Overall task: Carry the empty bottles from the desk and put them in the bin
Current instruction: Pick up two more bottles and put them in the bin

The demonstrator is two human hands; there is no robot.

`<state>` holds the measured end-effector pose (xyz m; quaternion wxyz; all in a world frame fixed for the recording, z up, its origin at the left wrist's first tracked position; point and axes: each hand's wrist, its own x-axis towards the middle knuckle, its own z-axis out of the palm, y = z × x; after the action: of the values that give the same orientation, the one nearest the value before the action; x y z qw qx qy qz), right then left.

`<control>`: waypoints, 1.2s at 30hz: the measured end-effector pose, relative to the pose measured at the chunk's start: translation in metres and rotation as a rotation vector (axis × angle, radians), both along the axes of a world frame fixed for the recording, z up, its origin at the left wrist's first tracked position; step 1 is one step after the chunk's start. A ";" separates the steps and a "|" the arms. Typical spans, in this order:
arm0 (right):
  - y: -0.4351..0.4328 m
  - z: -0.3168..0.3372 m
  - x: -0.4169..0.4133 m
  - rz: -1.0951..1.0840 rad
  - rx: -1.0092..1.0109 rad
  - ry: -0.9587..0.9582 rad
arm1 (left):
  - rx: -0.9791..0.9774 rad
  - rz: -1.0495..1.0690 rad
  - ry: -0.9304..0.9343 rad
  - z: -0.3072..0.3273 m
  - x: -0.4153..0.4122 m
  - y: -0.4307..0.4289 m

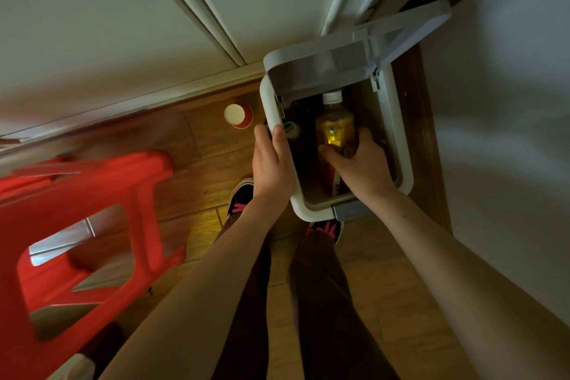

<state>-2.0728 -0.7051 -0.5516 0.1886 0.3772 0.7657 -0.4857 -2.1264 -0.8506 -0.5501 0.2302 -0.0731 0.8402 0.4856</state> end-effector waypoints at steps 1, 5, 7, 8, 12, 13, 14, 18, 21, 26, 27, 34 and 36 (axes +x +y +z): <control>0.000 0.000 -0.001 0.009 -0.005 0.005 | -0.002 0.000 0.007 0.001 0.000 0.000; 0.002 0.000 -0.004 0.147 0.012 0.051 | -0.002 0.005 0.007 0.000 0.000 0.001; 0.004 0.000 -0.006 0.225 -0.008 0.060 | -0.001 0.009 0.008 -0.001 -0.001 0.001; 0.005 0.001 -0.007 0.270 -0.012 0.064 | 0.000 0.010 0.005 -0.001 -0.001 0.001; 0.011 0.006 -0.007 0.400 -0.050 0.073 | 0.001 0.015 -0.007 0.000 -0.001 0.001; 0.012 0.007 -0.006 0.418 -0.062 0.073 | 0.005 0.017 -0.007 0.001 -0.001 0.001; 0.013 0.008 -0.005 0.431 -0.073 0.071 | 0.007 0.017 -0.004 0.001 -0.001 0.001; 0.017 0.006 -0.004 0.393 -0.111 0.056 | 0.013 0.020 0.006 0.001 0.000 0.002; 0.018 0.004 -0.004 0.366 -0.102 0.041 | 0.006 0.015 0.005 0.000 0.000 0.002; 0.020 -0.003 -0.002 0.226 -0.009 0.010 | -0.003 0.010 0.005 0.000 0.000 0.003; 0.019 -0.005 -0.003 0.188 0.010 0.000 | -0.006 0.009 0.005 0.000 0.000 0.004; 0.011 0.000 -0.008 0.216 0.208 0.002 | -0.006 0.024 -0.012 0.000 -0.002 0.005; 0.008 0.015 -0.003 0.281 0.347 0.152 | -0.007 0.026 -0.023 0.002 -0.002 0.004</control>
<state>-2.0753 -0.6971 -0.5362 0.1283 0.2562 0.8947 -0.3426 -2.1287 -0.8467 -0.5485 0.2333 -0.0905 0.8382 0.4845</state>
